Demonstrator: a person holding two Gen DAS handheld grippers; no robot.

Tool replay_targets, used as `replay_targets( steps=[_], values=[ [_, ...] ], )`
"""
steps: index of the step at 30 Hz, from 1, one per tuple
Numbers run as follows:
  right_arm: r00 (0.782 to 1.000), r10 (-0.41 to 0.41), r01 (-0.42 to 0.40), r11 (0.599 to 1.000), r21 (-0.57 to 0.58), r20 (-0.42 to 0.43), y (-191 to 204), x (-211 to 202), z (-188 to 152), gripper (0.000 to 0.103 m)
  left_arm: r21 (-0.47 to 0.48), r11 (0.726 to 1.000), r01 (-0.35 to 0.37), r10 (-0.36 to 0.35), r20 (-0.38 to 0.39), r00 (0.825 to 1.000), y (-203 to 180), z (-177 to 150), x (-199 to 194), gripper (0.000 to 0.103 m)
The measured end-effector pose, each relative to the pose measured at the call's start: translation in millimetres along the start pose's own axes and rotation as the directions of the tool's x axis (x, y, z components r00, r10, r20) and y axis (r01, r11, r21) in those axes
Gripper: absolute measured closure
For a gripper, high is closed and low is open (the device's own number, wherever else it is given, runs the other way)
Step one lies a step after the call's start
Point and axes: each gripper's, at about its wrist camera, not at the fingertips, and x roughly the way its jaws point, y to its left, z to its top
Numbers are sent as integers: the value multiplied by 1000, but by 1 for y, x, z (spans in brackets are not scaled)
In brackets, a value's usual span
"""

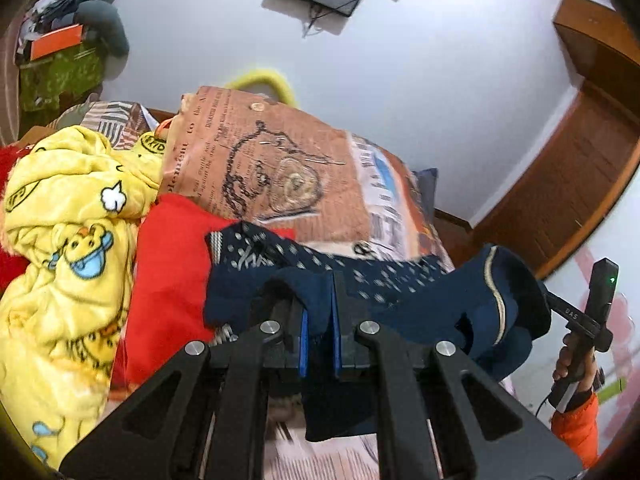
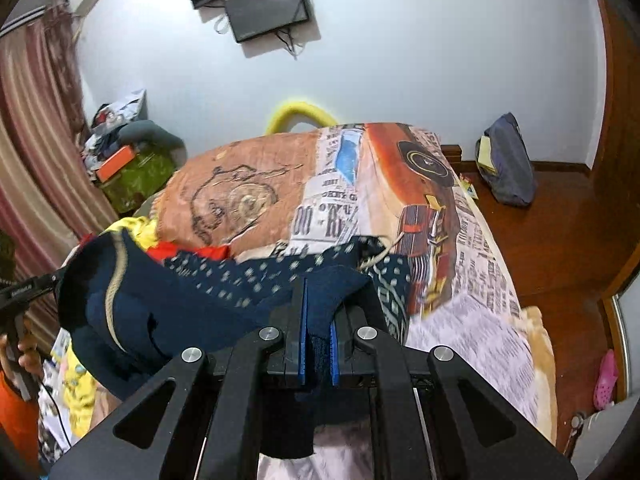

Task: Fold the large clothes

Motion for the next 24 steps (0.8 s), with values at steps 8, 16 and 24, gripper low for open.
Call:
replay_targets(
  steps=[8,16,24],
  values=[
    [995,-32,34,999,23,-96,-20,73,16,96,-44,995,-94,91,-61,994,30,23,92,95],
    [979,-44,45,999,0,-200,-39,122,2,96,-41,983,-178,167,-191,967,57,7,166,95],
    [982,1,5,1000,29,-188,-56,106,6,95,62,976,-208,217,-233,948,55,-5,178,91]
  ],
)
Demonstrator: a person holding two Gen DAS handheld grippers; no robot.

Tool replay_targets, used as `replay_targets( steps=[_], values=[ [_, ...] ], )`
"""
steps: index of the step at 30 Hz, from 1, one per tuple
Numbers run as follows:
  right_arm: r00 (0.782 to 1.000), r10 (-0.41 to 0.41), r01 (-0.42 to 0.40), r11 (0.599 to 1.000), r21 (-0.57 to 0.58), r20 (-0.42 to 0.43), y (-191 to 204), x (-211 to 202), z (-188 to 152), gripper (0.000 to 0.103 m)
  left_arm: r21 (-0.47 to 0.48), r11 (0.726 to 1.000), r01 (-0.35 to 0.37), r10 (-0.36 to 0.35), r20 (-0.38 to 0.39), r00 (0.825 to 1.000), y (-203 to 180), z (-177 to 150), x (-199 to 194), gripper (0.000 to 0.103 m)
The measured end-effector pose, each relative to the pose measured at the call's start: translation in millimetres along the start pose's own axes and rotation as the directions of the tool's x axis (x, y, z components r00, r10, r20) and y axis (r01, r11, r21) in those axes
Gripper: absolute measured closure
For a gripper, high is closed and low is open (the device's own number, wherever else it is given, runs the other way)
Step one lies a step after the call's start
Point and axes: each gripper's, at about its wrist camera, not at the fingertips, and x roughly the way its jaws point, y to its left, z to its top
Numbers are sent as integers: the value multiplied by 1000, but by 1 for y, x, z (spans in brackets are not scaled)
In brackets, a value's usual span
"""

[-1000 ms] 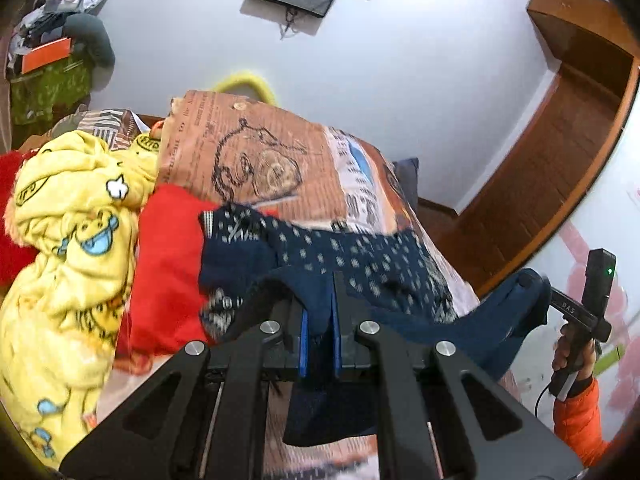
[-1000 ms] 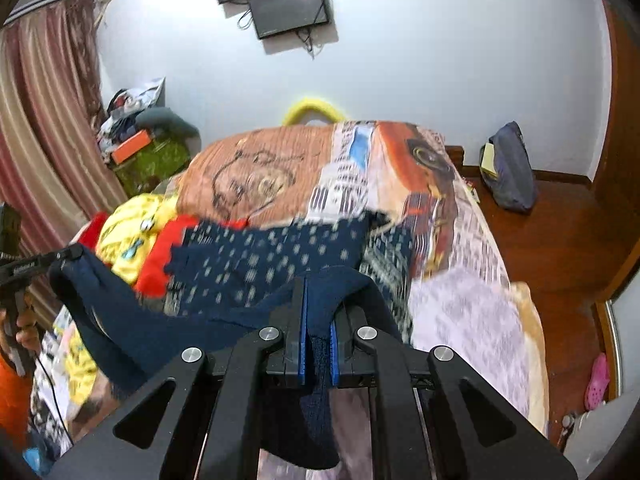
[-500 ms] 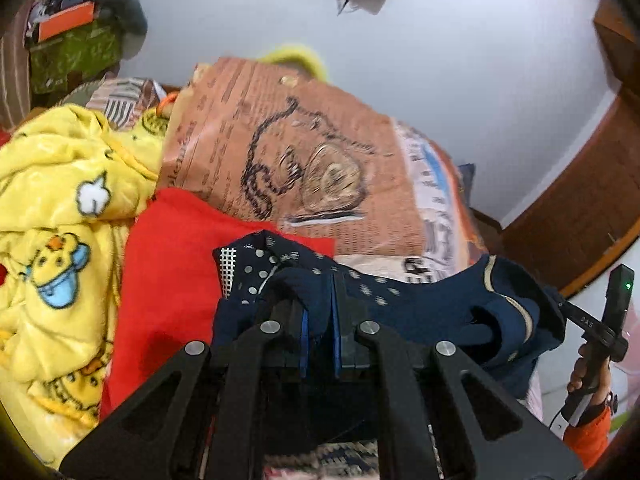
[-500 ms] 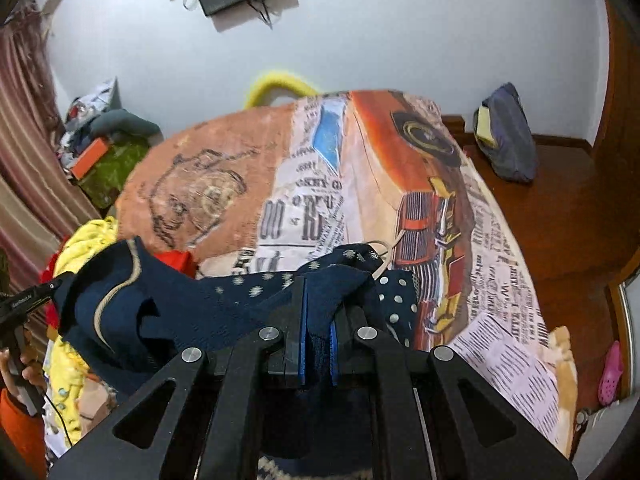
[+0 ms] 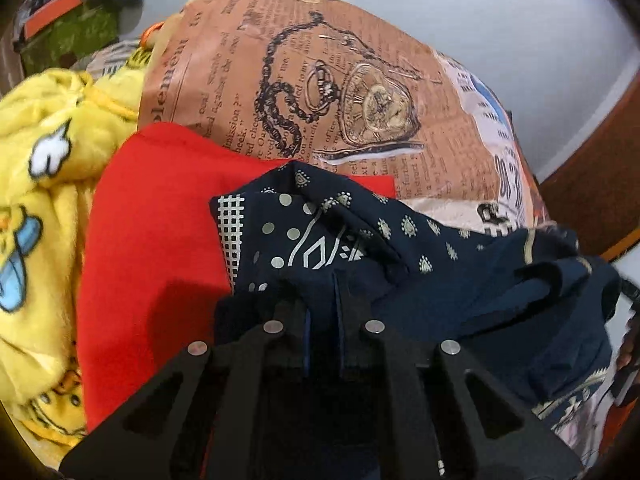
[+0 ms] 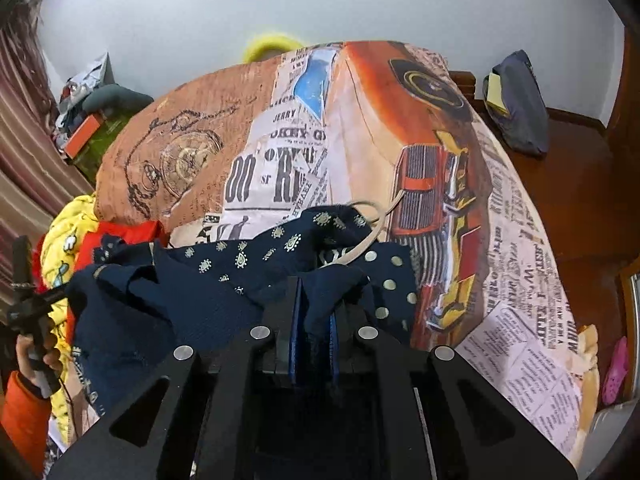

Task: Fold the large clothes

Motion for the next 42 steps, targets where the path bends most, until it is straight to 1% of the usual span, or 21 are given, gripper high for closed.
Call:
replay_targets(
  steps=[1,2,3,4,5,7,9,13,15,16,17,18,20,21,24,26,31,35,38,40,42],
  values=[
    [1000,-17,17,1000,1,12,-1,-4,2,92,20,1000,-11,11,-1,1000,-2,0,-2,90],
    [997,-67,67,998,-2,36,-2,-11,2,89,47,998,-29,29,-5,1000,-5,0,-5,90],
    [984,-161,161,987,-1,75,-5,-21,3,89,65,997,-44,44,-10,999,-7,1,-6,90],
    [974,-205,205,979,8,97,-9,-28,3,82,97,993,-71,73,-22,997,-10,0,-8,90],
    [969,-223,221,975,32,109,-17,-39,3,82,113,991,-78,82,-31,996,-10,0,-11,90],
    [976,-190,183,980,72,105,-30,-55,1,82,116,991,-64,70,-43,997,-10,-1,-21,90],
    [982,-162,155,985,75,101,-36,-70,-6,82,110,993,-39,43,-28,999,-9,-1,-37,88],
    [982,-166,166,986,-2,90,-22,-83,-22,82,93,996,-11,9,24,1000,-12,2,-71,77],
    [985,-148,151,988,-38,84,-10,-85,-31,82,83,995,-46,39,89,995,-14,2,-90,44],
    [987,-138,142,989,-51,82,-5,-84,-34,81,79,995,-55,45,125,991,-14,1,-99,38],
    [989,-123,128,990,-64,83,0,-83,-38,77,80,995,-61,49,147,988,-14,0,-107,33],
    [990,-111,117,990,-78,83,7,-82,-41,74,84,994,-68,55,155,986,-15,-1,-111,32],
    [992,-93,102,989,-105,90,19,-78,-46,57,115,990,-84,67,148,987,-17,-8,-117,31],
    [991,-88,100,988,-121,98,26,-76,-47,54,128,988,-87,69,141,988,-17,-10,-117,29],
    [991,-80,97,981,-170,103,46,-66,-48,44,202,973,-108,89,98,991,-22,-30,-110,22],
    [991,-93,111,973,-200,99,56,-57,-47,37,260,956,-133,119,69,991,-26,-44,-96,20],
    [979,-182,200,941,-273,91,67,-27,-38,35,355,908,-223,227,32,973,-29,-64,-53,19],
    [973,-226,230,929,-289,47,61,2,-24,35,372,892,-255,254,52,966,-26,-56,-27,19],
    [973,-228,227,928,-294,31,57,18,-13,35,356,904,-238,222,86,971,-24,-37,-18,19],
    [978,-205,205,934,-294,29,56,26,-7,35,348,916,-201,175,104,979,-25,-24,-16,19],
    [986,-163,161,951,-265,15,52,33,0,35,349,926,-145,118,98,988,-28,-14,-11,19]
  ],
)
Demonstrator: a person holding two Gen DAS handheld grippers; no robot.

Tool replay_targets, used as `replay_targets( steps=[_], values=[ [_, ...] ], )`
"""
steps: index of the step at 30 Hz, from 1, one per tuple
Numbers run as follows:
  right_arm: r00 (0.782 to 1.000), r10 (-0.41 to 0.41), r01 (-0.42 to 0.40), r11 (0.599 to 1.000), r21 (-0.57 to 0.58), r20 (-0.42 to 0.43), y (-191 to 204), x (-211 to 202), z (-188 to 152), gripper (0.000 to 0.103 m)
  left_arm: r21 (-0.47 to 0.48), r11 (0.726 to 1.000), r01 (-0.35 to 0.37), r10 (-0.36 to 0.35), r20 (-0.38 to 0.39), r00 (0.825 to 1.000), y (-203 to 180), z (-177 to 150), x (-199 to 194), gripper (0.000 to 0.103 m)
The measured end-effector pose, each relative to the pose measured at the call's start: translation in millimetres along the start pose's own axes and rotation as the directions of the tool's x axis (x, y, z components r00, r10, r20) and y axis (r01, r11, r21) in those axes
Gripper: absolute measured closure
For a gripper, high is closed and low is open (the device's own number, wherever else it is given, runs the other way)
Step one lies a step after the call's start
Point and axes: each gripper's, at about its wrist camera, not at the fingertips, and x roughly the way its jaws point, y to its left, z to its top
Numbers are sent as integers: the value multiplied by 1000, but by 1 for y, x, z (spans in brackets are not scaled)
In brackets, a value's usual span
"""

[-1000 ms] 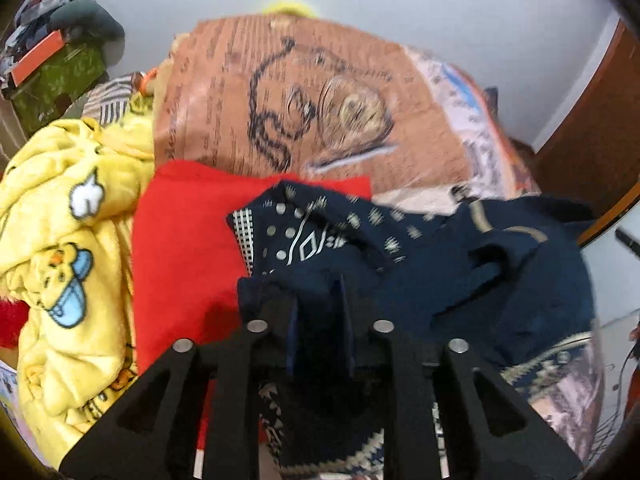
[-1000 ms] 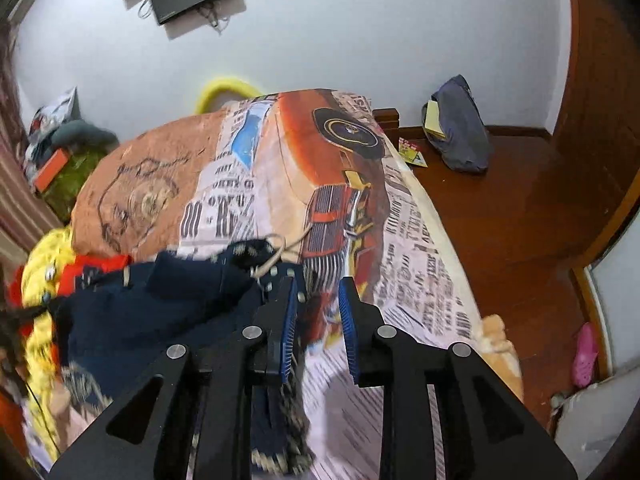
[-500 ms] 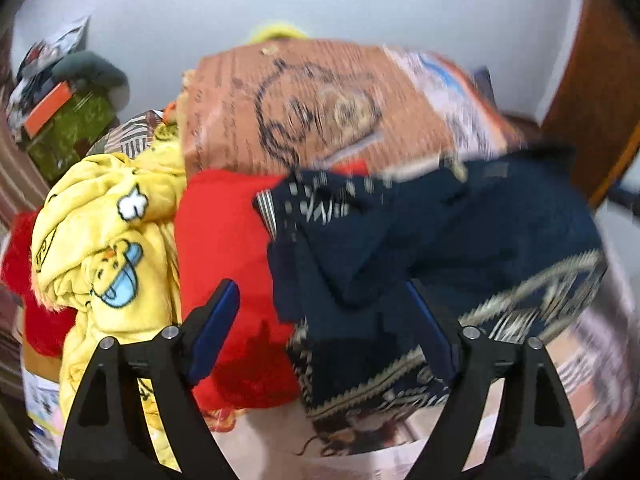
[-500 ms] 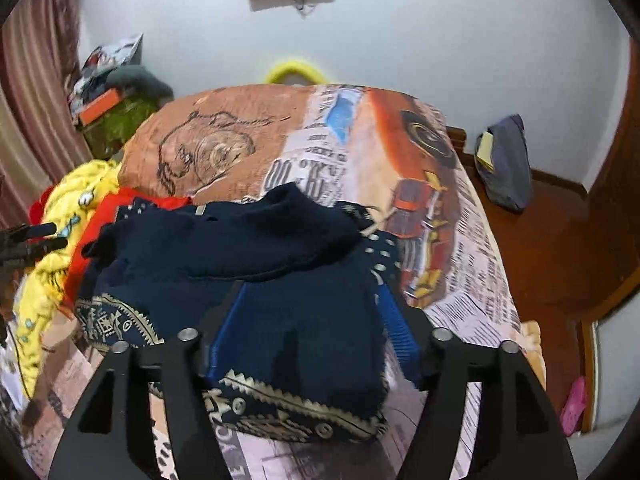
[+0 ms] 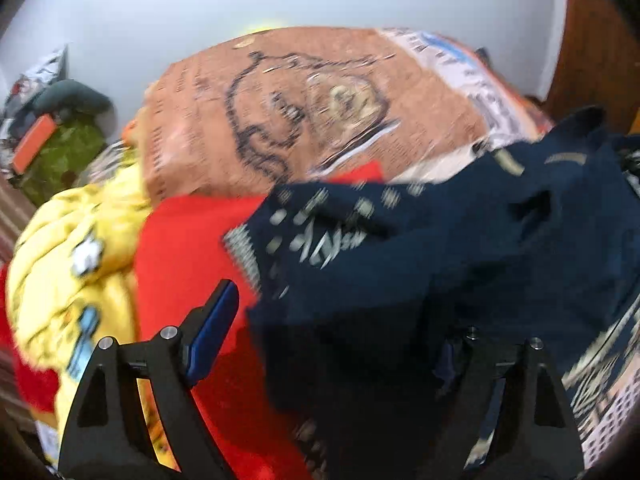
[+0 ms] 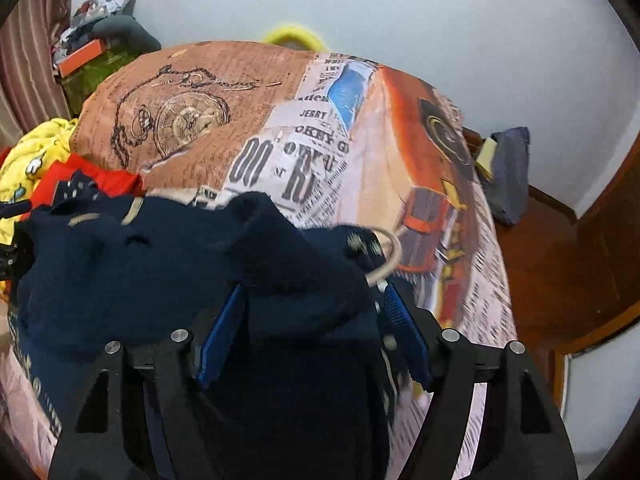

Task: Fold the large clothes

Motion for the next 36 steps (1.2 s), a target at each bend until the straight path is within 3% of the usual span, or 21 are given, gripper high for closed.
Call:
replay_targets(
  steps=[3,4,6,8,9,11,13,21,25,30,33,35,36],
  values=[
    [998,58,-58,995,78,2,-7,12,5,37,-27,998,60,-60,6,998,0,13,14,21],
    [997,71,-71,993,98,1,-8,15,6,46,-35,997,69,-69,7,998,0,16,18,24],
    [995,96,-95,987,132,-7,-10,22,6,57,-60,993,97,-97,2,995,-1,21,25,42],
    [996,89,-88,985,147,3,-10,24,3,70,-95,988,124,-126,-6,992,1,23,32,54],
    [996,85,-86,985,147,7,-10,24,2,72,-112,985,128,-130,-9,992,1,23,35,66],
    [996,82,-86,985,153,30,-12,17,-1,81,-125,986,108,-111,-12,994,0,25,37,82],
    [996,79,-86,984,157,52,-15,9,-1,86,-132,987,89,-88,10,996,1,24,31,87],
    [985,24,-57,980,189,172,-36,-30,17,90,-204,978,48,-15,160,987,27,40,-19,95],
    [990,3,-35,973,227,141,-43,-16,18,90,-219,976,19,5,108,994,29,48,-2,95],
    [999,-39,36,981,193,13,-35,24,4,88,-184,979,-90,90,-11,996,16,35,38,94],
    [997,-72,68,980,185,16,-35,21,-4,79,-150,981,-125,119,-45,992,11,25,49,86],
    [995,-99,93,976,196,21,-38,11,-6,66,-137,981,-140,136,-43,990,10,21,46,81],
    [994,-102,94,975,202,28,-40,5,-8,64,-143,979,-143,137,-46,989,12,20,44,74]
  ],
)
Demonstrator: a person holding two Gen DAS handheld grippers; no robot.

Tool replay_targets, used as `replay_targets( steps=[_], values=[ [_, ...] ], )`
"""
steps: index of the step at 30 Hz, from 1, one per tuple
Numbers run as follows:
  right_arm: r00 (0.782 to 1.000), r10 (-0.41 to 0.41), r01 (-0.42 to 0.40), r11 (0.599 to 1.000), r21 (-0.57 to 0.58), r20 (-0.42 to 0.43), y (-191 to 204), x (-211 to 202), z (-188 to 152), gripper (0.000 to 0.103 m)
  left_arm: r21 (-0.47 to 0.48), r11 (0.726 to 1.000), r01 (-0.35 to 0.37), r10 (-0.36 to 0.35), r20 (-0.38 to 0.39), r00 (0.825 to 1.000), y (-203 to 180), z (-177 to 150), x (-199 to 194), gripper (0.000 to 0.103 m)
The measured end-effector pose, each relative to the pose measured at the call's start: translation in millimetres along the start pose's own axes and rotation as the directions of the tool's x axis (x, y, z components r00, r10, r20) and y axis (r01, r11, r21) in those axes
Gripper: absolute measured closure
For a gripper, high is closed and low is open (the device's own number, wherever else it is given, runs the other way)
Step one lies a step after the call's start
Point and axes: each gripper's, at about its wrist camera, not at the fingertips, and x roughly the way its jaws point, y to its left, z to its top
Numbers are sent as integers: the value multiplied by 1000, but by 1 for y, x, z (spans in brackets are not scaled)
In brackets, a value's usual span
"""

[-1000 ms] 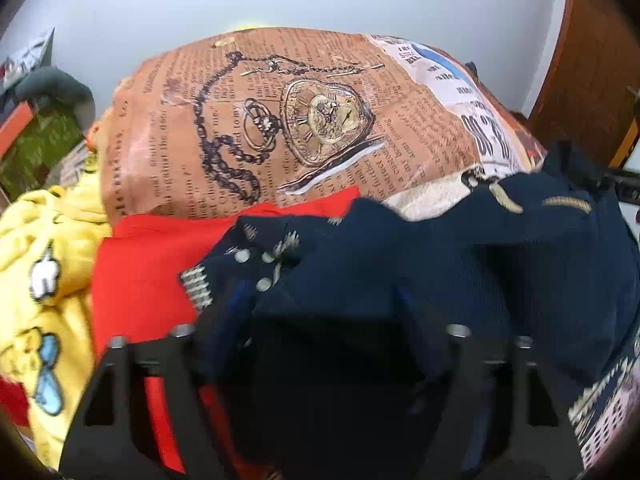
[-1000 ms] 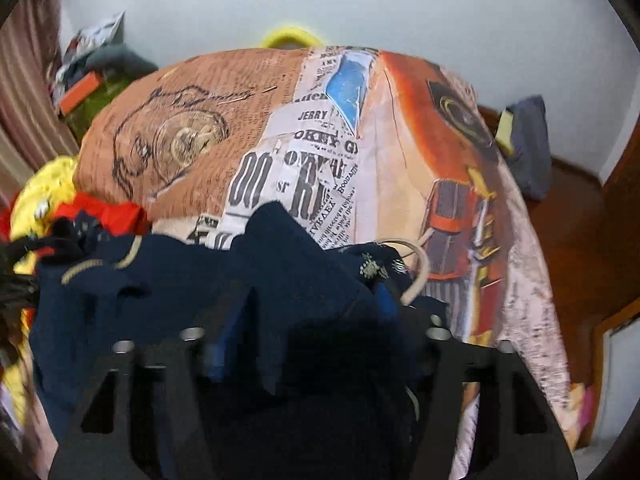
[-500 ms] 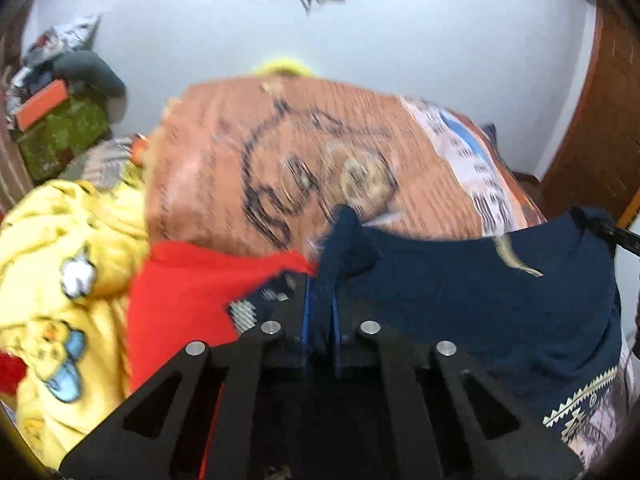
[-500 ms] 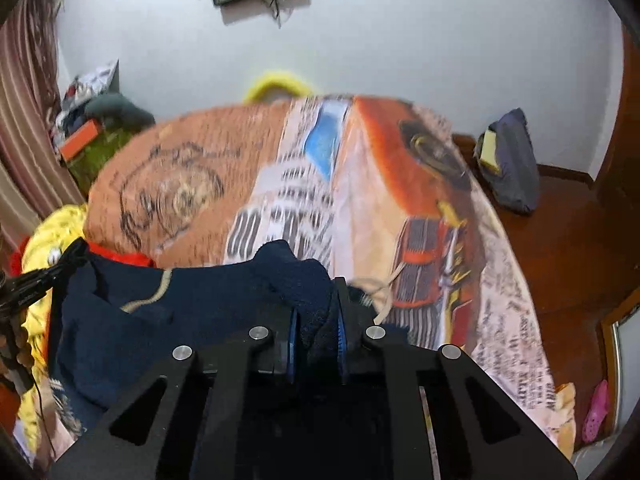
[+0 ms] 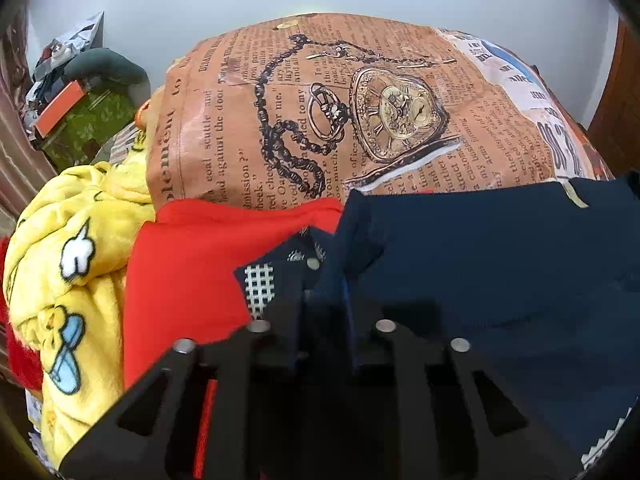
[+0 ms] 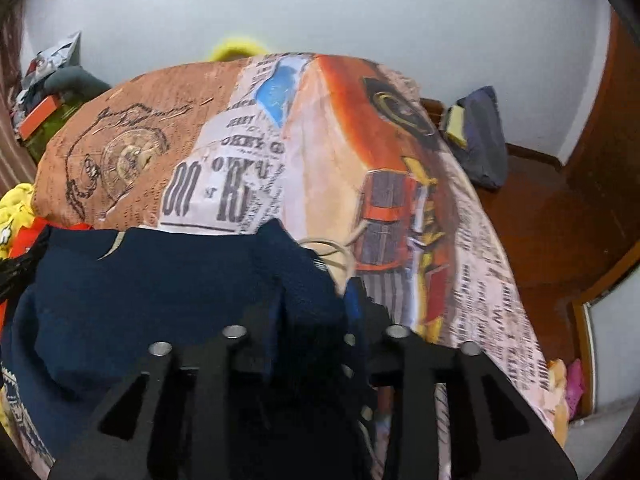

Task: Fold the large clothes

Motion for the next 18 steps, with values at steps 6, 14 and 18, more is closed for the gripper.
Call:
replay_targets(
  steps=[6,14,18],
  values=[
    [995,90,-89,996,-25,41,7,-45,-11,63,-51,997,55,-56,-11,998,12,-7,-27,62],
    [967,242,-231,964,-131,76,74,-79,-31,49,6,984,177,-177,33,984,-15,-27,-76,43],
    [958,284,-270,942,-199,44,111,-74,-43,39,48,965,258,-259,20,966,-41,-42,-87,22]
  ],
)
